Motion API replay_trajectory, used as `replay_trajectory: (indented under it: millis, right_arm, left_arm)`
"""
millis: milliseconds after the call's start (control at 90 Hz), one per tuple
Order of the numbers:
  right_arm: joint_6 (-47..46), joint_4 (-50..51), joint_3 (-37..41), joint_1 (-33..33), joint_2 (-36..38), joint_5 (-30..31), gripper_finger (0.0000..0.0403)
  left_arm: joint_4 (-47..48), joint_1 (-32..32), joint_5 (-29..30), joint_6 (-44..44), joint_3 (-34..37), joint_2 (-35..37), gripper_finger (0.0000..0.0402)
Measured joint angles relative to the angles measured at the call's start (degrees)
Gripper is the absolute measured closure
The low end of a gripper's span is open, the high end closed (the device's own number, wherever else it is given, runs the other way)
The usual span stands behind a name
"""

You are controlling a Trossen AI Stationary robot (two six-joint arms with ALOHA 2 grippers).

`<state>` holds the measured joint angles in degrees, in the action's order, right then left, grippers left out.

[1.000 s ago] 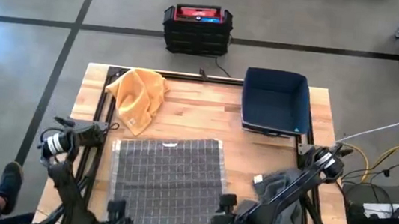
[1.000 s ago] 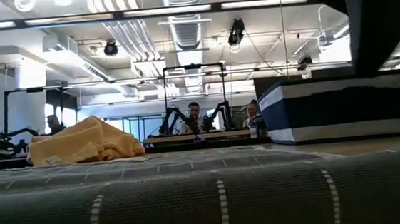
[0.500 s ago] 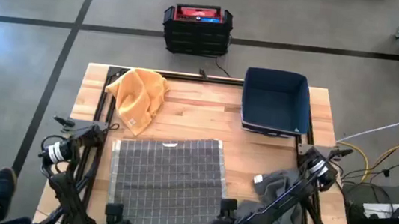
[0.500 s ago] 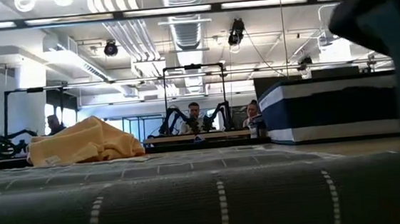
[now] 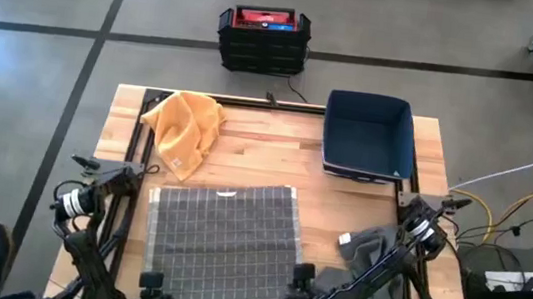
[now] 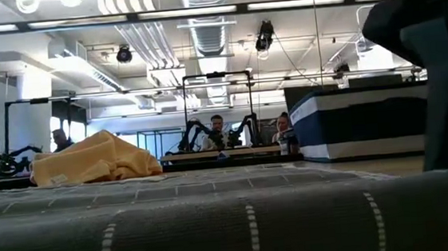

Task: Fold towel
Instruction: Fold the gray patterned kitchen towel

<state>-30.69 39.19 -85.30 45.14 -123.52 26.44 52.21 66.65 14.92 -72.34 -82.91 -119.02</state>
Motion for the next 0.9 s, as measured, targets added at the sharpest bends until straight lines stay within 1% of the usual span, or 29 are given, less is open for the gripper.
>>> replay_trajectory:
  millis: [89, 122, 178, 222, 444, 622, 711, 778, 900]
  right_arm:
    - [0.8, 2.1, 0.1, 0.0, 0.0, 0.5, 0.0306]
    - [0.8, 2.9, 0.1, 0.0, -0.1, 0.9, 0.0332]
    - [1.0, 4.3, 0.1, 0.0, -0.1, 1.0, 0.0373]
    - [1.1, 5.6, 0.2, -0.1, 0.2, 1.1, 0.0390]
    - [-2.8, 8.1, 0.4, 0.2, 4.5, -2.0, 0.0401]
    - [-4.9, 7.7, 0.4, 1.9, 6.8, -8.8, 0.0402]
    - [-6.5, 7.4, 0.3, 2.9, 7.7, -12.1, 0.0402]
    - [-7.2, 7.4, 0.3, 3.0, 8.5, -13.5, 0.0402]
    - [-6.8, 8.4, 0.3, 2.0, 11.6, -13.4, 0.0403]
  left_arm:
    - [0.7, 0.0, 0.3, 0.0, 0.0, -0.1, 0.0371]
    - [1.3, 0.0, 0.5, 0.0, 0.0, -0.1, 0.0386]
    - [2.3, 0.0, 0.8, -0.3, 0.1, 0.0, 0.0393]
    - [3.1, -0.1, 1.1, -0.5, 0.1, 0.1, 0.0392]
    - [4.5, -0.2, 2.2, -2.8, -1.3, 1.9, 0.0401]
    - [3.4, -0.1, 2.1, -4.7, -5.6, 2.7, 0.0401]
    - [3.8, -0.1, 2.6, -4.6, -9.1, 2.7, 0.0401]
    - [6.9, -0.1, 3.7, -4.0, -11.9, 2.8, 0.0401]
    - [17.4, -0.4, 5.3, -3.3, -17.0, 3.0, 0.0401]
